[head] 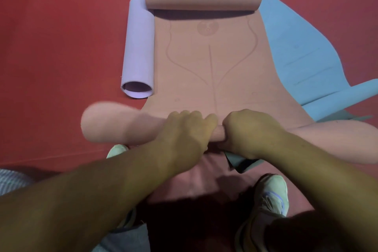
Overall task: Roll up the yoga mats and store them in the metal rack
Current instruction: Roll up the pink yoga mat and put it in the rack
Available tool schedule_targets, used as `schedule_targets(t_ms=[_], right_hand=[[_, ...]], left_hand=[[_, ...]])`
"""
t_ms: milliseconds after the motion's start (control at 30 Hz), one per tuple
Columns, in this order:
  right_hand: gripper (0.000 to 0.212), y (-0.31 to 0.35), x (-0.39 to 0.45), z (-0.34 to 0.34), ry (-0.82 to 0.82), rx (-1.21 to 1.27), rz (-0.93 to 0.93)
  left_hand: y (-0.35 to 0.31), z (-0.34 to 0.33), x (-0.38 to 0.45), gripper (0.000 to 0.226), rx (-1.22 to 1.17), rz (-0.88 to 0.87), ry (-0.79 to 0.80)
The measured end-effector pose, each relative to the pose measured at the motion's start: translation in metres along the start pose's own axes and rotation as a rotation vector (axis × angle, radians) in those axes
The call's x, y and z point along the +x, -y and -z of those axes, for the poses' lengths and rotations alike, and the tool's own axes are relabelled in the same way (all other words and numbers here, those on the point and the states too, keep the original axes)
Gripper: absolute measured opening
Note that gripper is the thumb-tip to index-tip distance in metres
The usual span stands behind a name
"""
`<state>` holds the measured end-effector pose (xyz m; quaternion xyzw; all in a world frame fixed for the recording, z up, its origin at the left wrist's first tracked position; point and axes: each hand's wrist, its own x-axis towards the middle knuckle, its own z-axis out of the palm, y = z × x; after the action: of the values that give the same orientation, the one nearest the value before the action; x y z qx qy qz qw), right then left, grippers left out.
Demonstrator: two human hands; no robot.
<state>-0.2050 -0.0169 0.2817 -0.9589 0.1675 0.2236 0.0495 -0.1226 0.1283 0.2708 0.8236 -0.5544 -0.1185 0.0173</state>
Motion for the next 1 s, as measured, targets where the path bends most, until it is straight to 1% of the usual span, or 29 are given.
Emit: schedule_targets(t_ms=[100, 167, 200, 267, 333, 367, 467, 500, 533, 567, 667, 733, 800, 833, 867, 967, 1000], right_hand=[[0.041, 0.001, -0.004, -0.009, -0.132, -0.048, 0.068], [0.036, 0.005, -0.007, -0.014, -0.249, -0.065, 0.184], [0.034, 0.006, -0.009, -0.013, -0.265, -0.077, 0.216], [0.035, 0.007, -0.01, -0.011, -0.186, -0.066, 0.184], [0.035, 0.009, -0.007, -0.013, -0.107, -0.053, 0.124], [0.034, 0.007, -0.004, -0.014, -0.089, -0.047, 0.108], [0.032, 0.003, 0.0, -0.011, -0.046, 0.025, 0.098], [0.034, 0.0, 0.0, -0.01, -0.038, 0.032, 0.094], [0.036, -0.001, 0.001, -0.009, -0.039, 0.026, 0.094], [0.038, -0.001, 0.002, -0.009, -0.053, 0.007, 0.098], [0.04, 0.003, -0.001, -0.012, -0.145, -0.062, 0.156], [0.041, 0.005, -0.006, -0.012, -0.187, -0.103, 0.202], [0.035, 0.006, -0.011, -0.011, -0.131, -0.052, 0.196], [0.032, 0.005, -0.012, -0.013, -0.075, -0.008, 0.182], [0.03, 0.004, -0.011, -0.015, -0.034, 0.025, 0.171], [0.035, -0.006, -0.004, -0.016, -0.005, 0.084, 0.136], [0.037, -0.008, -0.003, -0.015, -0.015, 0.092, 0.128]], left_hand=[[0.008, -0.005, 0.007, 0.023, -0.167, 0.087, 0.184], [0.016, -0.006, 0.012, 0.021, -0.26, 0.094, 0.322], [0.018, -0.006, 0.016, 0.019, -0.334, 0.083, 0.387], [0.021, -0.004, 0.017, 0.018, -0.438, 0.048, 0.456], [0.021, -0.003, 0.016, 0.027, -0.393, 0.033, 0.454], [0.018, -0.003, 0.016, 0.034, -0.339, 0.029, 0.424], [0.014, -0.01, 0.009, 0.055, -0.106, 0.033, 0.248], [0.013, -0.012, 0.008, 0.056, -0.058, 0.055, 0.177], [0.014, -0.013, 0.008, 0.052, -0.046, 0.077, 0.14], [0.015, -0.014, 0.008, 0.047, -0.051, 0.094, 0.142], [0.022, -0.013, 0.011, 0.029, -0.166, 0.095, 0.268], [0.028, -0.007, 0.015, 0.022, -0.318, 0.048, 0.415], [0.029, -0.002, 0.016, 0.025, -0.402, 0.026, 0.551], [0.029, -0.003, 0.017, 0.029, -0.384, 0.016, 0.555], [0.026, -0.004, 0.016, 0.034, -0.33, 0.012, 0.501], [0.015, -0.014, 0.008, 0.05, -0.072, 0.074, 0.142], [0.011, -0.016, 0.006, 0.053, -0.005, 0.078, 0.085]])
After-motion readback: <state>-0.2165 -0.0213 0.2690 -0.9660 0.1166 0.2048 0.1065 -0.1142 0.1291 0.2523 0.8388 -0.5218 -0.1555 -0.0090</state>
